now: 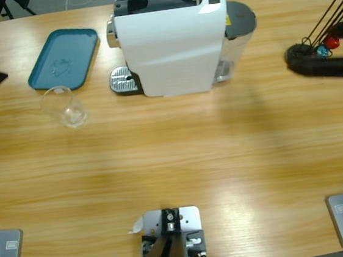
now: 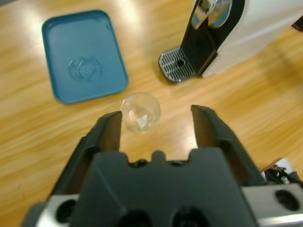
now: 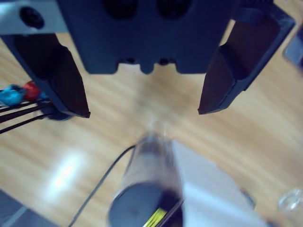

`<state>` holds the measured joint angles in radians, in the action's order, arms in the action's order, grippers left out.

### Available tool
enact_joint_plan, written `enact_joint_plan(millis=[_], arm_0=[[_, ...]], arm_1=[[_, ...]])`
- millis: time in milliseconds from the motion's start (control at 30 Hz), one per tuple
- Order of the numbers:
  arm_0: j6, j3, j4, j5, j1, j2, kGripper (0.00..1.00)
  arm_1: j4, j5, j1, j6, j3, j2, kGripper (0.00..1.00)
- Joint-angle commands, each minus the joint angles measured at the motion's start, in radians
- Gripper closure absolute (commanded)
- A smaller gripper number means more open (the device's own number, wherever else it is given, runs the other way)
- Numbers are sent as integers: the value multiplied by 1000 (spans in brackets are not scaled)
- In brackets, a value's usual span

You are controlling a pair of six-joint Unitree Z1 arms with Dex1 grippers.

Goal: Pour coffee

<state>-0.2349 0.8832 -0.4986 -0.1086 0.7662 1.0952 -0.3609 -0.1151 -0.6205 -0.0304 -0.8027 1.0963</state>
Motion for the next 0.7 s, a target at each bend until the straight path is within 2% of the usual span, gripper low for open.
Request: enact_joint_plan(millis=[33,100,233,500,700], arm_0=[[9,-124,-12,45,12,-66,0],[9,-151,-7,47,12,-68,2],[2,-181,14,43,12,-77,4],[-1,-218,74,40,12,-88,9],[-3,-232,98,40,12,-83,9]], arm_1=[[81,-144,179,-193,58,-22,123],[104,-153,227,-213,104,-41,136],[203,-159,270,-238,221,-71,239],[276,-184,365,-235,309,-82,239],[339,-161,378,-208,308,-1,239]])
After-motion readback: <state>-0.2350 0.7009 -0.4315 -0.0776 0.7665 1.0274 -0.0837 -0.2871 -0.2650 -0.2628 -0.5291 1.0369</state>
